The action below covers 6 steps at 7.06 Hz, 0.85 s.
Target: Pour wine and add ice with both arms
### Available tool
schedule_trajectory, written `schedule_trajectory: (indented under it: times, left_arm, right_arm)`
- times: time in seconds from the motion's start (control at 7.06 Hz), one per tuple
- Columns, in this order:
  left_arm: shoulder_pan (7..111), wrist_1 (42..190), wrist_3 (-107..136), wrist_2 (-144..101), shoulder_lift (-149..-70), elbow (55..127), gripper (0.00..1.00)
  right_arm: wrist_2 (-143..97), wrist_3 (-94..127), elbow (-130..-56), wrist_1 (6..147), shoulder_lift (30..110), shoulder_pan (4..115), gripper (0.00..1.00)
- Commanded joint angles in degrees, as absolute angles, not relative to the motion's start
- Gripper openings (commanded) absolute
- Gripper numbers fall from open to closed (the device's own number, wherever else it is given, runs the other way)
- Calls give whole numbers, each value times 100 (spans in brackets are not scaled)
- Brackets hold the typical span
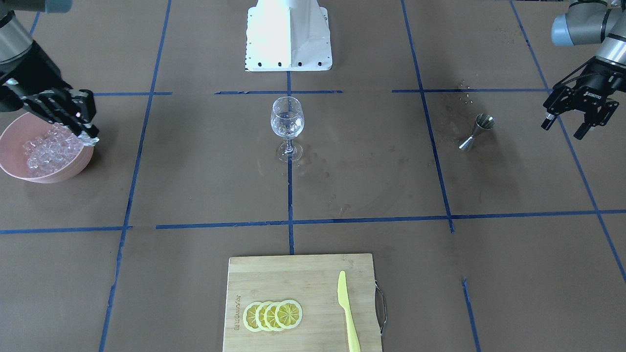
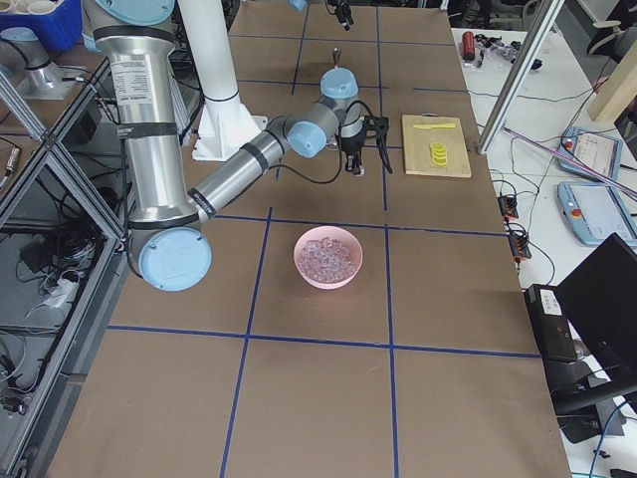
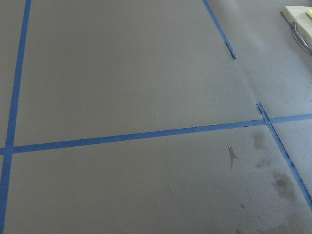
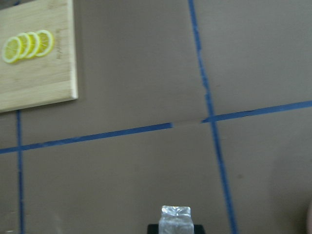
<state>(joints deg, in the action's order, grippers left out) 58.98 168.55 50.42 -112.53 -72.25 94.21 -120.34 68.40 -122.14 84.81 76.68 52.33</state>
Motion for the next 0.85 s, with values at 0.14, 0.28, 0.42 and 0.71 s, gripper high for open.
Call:
schedule_trajectory:
  times: [0.14,0.28,0.42,0.71]
  left_arm:
    - [5889,16866,5071,-11259,-7225,9396,100]
    - [5889,16910,5071,-11259,-7225,9378,100]
    - [5889,16910,5080,-11259,-7225,9378,100]
    - [5889,17015,5203,-11259,-7225,9369,100]
  right_arm:
    - [-11376,8977,-11903,9527,5244,3880,0]
    - [-11095,9174,-11787,9527,5047,3528,0]
    - [-10752,9306,-11682,9510,4941,3255,0]
    - [-10617,9308,-11505,9501,4816,3103,0]
